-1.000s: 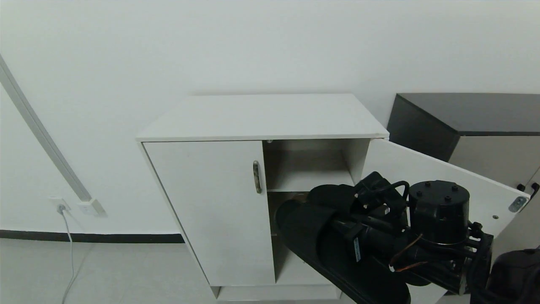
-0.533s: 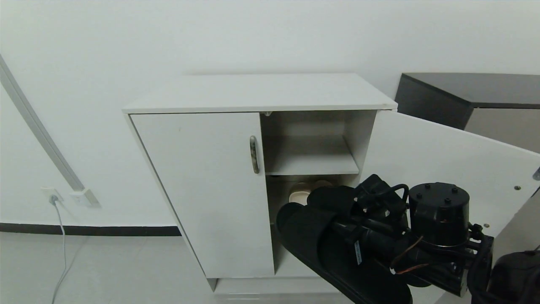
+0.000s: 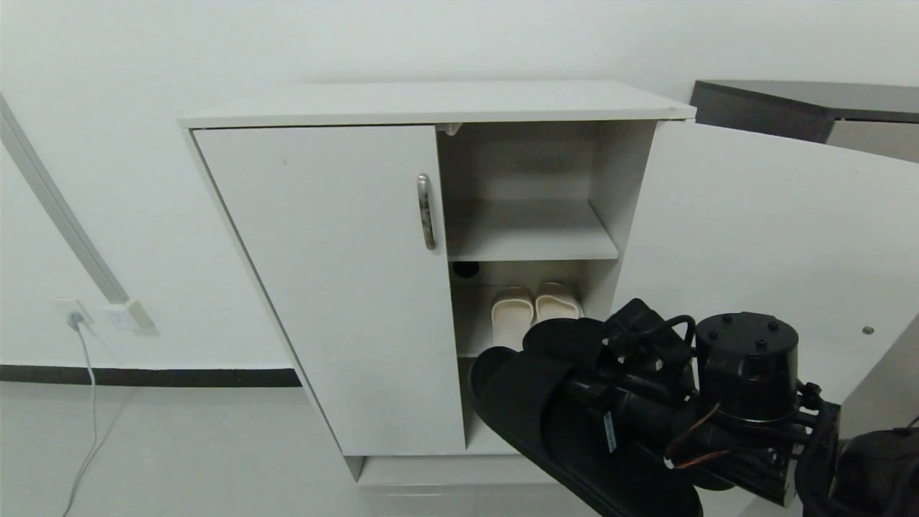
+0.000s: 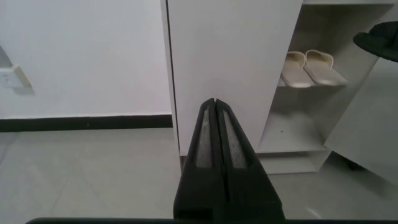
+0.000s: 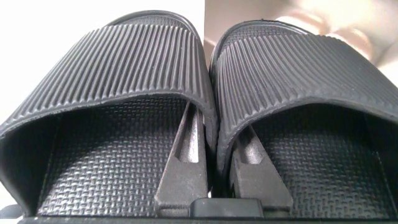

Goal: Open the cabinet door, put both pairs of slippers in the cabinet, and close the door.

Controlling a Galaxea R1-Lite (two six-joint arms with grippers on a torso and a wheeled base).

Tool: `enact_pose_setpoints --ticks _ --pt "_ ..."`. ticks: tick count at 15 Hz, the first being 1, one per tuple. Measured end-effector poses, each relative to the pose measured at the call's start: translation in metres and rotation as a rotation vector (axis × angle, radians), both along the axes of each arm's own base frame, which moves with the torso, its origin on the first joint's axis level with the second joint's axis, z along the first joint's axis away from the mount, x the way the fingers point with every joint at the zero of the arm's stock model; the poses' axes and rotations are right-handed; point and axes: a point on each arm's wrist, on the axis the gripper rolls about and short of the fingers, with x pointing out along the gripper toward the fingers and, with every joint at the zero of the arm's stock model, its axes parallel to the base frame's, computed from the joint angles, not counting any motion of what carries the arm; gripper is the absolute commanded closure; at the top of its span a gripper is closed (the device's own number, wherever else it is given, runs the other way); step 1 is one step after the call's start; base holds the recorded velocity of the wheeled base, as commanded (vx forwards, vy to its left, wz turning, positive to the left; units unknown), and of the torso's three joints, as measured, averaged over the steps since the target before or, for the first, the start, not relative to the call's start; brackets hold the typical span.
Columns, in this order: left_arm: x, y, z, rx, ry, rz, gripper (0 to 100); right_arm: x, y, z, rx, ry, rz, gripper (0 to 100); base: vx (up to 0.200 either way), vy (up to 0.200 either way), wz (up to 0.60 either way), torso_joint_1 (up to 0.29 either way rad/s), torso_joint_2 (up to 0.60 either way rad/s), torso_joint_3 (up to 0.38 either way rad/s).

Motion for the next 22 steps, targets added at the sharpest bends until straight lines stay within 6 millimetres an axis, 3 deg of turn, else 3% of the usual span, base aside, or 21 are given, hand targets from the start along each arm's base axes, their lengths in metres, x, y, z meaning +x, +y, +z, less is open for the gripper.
enact_pose_setpoints --ticks 17,20,22 --pt "0.0 0.0 0.0 0.0 0.0 -0.001 100 0.001 0.001 -0.006 -0.028 0.002 -0.01 100 0.0 0.0 0.0 0.0 0.03 0.026" --pt "0.0 0.0 0.0 0.0 0.0 -0.001 100 0.01 0.006 -0.011 -0.054 -0.019 -0.146 100 0.0 0.0 0.0 0.0 0.0 0.0" --pt "0.0 0.0 0.0 0.0 0.0 -0.001 100 0.019 0.021 -0.022 -0.042 0.001 -0.319 100 0.0 0.0 0.0 0.0 0.0 0.0"
